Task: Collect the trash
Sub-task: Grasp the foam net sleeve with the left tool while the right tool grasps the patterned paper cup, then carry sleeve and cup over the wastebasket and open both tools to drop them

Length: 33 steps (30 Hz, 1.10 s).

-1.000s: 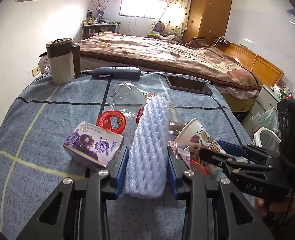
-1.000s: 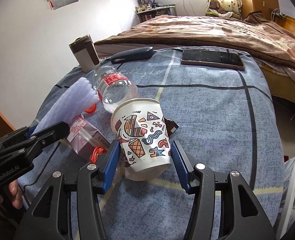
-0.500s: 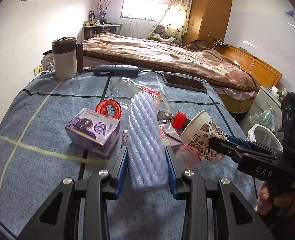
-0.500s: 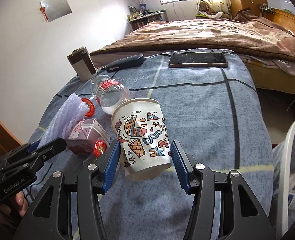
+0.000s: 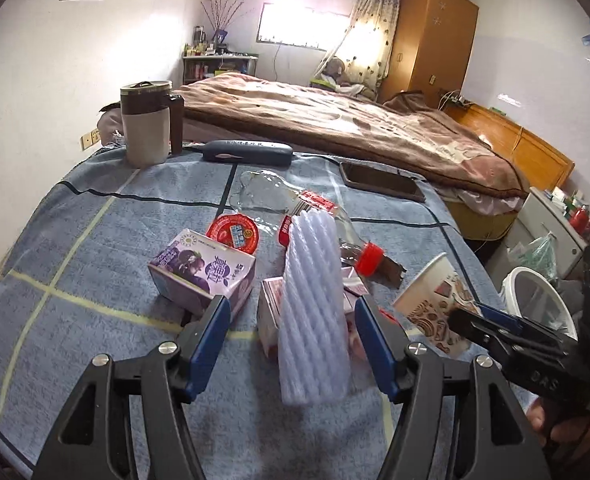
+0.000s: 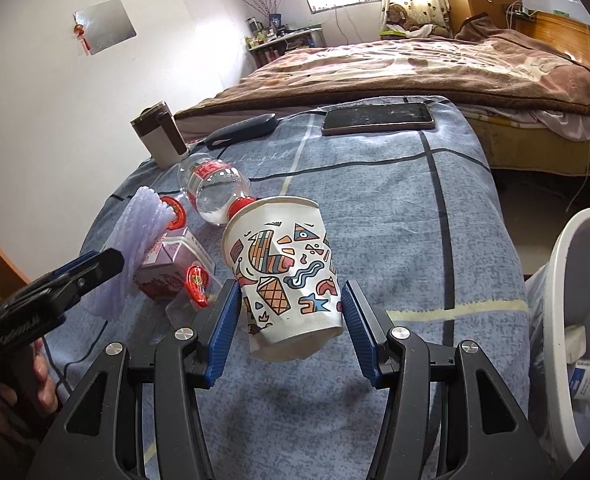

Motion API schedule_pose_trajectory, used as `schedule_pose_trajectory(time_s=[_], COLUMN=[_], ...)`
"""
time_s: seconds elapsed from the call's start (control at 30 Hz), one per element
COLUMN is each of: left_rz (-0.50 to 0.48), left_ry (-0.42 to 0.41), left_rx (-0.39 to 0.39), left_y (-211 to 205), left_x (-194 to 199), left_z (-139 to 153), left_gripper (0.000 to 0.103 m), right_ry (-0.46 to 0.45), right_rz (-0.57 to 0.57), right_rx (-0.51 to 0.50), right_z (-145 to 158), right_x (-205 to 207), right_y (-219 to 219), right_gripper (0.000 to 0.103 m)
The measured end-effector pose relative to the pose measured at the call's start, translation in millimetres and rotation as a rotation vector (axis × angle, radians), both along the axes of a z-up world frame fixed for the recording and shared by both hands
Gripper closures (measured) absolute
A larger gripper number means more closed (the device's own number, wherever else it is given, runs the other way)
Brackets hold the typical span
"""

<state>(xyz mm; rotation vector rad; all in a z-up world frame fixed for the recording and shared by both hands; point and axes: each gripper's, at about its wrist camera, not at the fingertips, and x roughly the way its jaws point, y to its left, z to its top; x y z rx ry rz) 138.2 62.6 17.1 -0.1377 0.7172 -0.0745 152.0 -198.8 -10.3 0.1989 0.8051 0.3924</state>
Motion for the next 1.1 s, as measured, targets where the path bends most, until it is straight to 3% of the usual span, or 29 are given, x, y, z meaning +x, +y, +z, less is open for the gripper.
schedule_pose_trajectory(time_s=[0.17,0.3,1.1], left_rz=[0.008,-0.016,-0.117], left_ry=[0.002,0.024,-0.059], left_rx=[0.008,0.020,0.061], left_y=[-3,-10,-60], left_x=[6,6,-35], left_z=[-1,-5,20], left_gripper=[0.060,0.073,0.075], right_ry=[-0.004,-0.007,-0.135], right_rz=[0.005,0.003,-0.098], right_rx=[-0.002,-0.004,-0.018], right_z=[0,1,35], right_x=[-2,-4,-48], right_y=[0,-1,-42], right_gripper=[0.049,0.049,0.049])
